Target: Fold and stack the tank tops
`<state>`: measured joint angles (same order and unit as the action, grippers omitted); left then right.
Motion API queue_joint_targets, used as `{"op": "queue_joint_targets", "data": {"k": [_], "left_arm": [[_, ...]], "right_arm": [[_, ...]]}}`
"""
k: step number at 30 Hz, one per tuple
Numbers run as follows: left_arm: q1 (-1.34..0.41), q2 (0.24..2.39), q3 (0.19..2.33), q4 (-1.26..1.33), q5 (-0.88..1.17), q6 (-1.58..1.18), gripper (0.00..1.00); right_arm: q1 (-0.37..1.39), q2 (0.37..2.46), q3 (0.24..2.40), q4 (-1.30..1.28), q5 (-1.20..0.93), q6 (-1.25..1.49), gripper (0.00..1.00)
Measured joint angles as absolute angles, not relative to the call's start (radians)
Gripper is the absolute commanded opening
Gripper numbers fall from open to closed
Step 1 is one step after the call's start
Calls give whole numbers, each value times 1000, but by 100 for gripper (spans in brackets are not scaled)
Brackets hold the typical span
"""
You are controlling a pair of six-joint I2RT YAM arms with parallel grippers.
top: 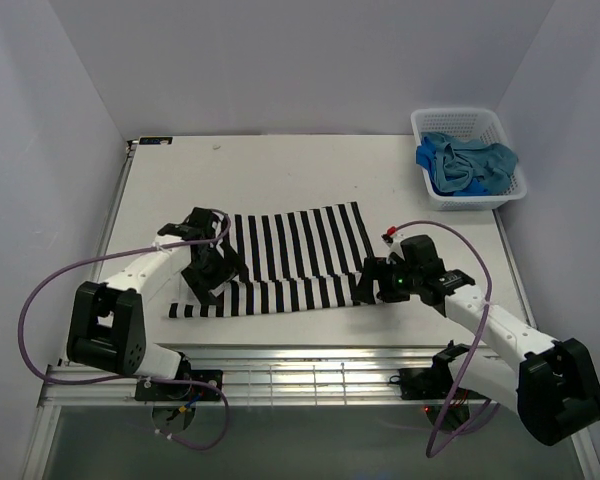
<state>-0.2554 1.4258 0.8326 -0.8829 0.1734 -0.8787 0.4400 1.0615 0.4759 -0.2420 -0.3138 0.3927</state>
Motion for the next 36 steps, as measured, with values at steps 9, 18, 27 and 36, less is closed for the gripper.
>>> {"op": "queue_joint_targets", "data": {"k": [9,18,27,36], "left_arm": [[-239,1627,1260,-924,97,-835,98],[-172,2096,1755,-973,-54,-761,98],[-164,2325,1979,-994,-159,-634,88],[-164,2334,1971,-991,-169,-596,69]], "right_arm": [[440,1182,820,-321,-237,337,90],[419,1580,1209,-318,-156,297,90],[371,1779,1340,-321,-168,255,90],[366,1793,1348,-328,-171,238,90]]}}
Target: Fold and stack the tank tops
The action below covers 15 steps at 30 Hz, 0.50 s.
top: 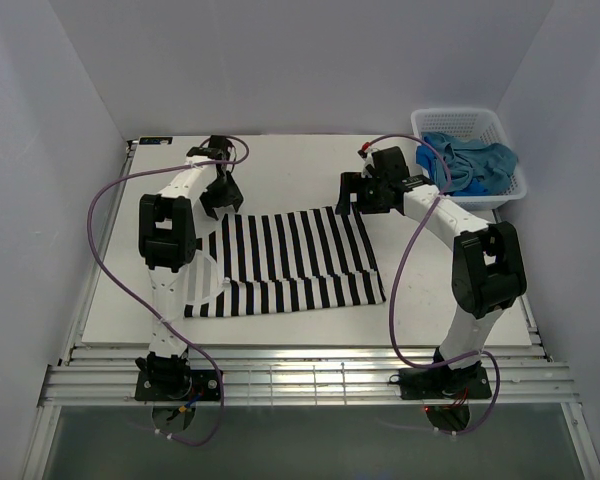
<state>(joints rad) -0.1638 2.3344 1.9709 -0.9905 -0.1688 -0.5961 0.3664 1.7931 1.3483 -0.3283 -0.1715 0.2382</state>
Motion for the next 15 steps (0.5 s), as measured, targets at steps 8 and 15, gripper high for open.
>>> {"op": "queue_joint_targets", "data": {"k": [8,15], "left_arm": [[-156,2341,1973,-988,-179,-592,46],[-152,2341,1971,-986,-171,-596,2]], "right_arm": [[359,1793,1348,-329,-171,227,90],[347,1835,1385,-335,-160,227,90]]}}
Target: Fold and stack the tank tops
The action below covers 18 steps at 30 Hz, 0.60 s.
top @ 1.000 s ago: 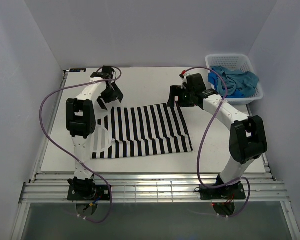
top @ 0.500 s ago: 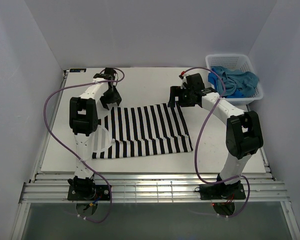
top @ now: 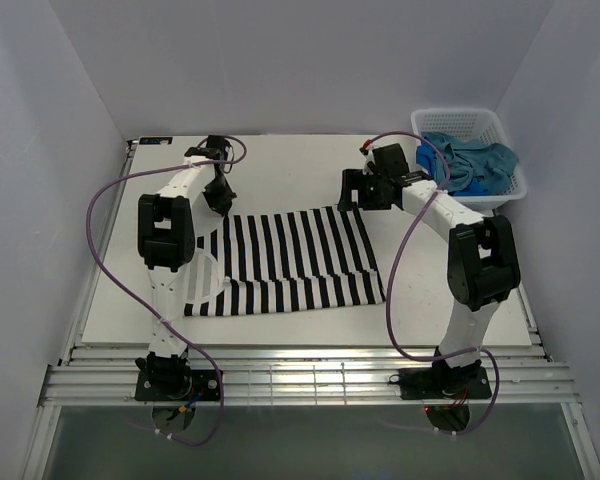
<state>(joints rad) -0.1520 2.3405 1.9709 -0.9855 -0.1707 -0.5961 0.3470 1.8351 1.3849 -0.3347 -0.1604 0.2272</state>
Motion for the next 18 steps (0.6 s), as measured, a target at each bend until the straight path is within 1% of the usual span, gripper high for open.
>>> {"op": "queue_joint_targets", "data": {"k": [1,11,14,16,18], "left_arm": [[-152,2341,1971,-986,-169,-599,0],[-152,2320,1933,-954,-179,-603,0],[-152,2312,1919,-940,-179,-603,0],[-152,2312,1917,-937,-179,-602,0],[-152,2312,1917,-937,-179,-602,0]], "right_arm": [[347,1847,1396,-335,-158,226,90],[347,2069,1610,-340,-73,199,90],[347,2128,1665,-341,-56,200,93],[347,2159,1694,-342,-43,202,98],[347,2181,1713,-346,-29,204,99]]}}
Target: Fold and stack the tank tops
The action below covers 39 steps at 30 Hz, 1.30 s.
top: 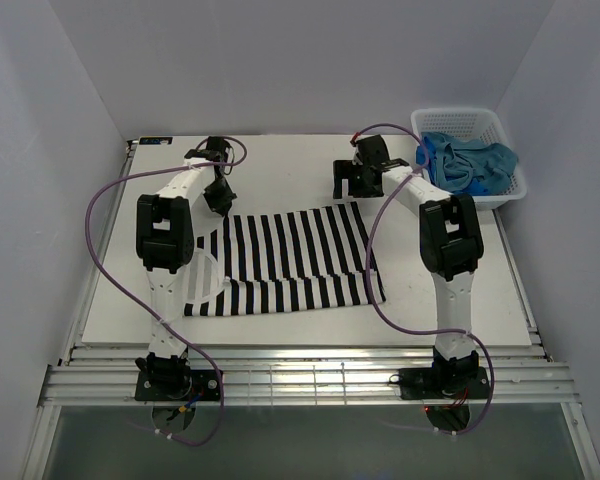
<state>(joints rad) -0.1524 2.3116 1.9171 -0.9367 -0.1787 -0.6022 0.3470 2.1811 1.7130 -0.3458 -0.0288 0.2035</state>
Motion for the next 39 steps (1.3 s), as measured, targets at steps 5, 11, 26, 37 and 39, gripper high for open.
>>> {"op": "queue_joint_targets", "data": {"k": [5,11,26,37,39], "left_arm": [[-152,2310,1913,-932,-178,-602,0],[-152,2310,1912,-931,-176,-602,0],[-152,2310,1912,-930,-171,-603,0],[-152,2315,1932,-932,-157,-599,0],[-152,2315,1932,-931,-153,-598,0]], "right_arm": [[346,2201,1724,-350,22,228,84],[346,2202,1719,-351,54,252,72],[341,2218,1681,-337,57,279,21],[340,2215,1688,-329,61,233,8],[340,2204,1678,-310,49,217,8]]}}
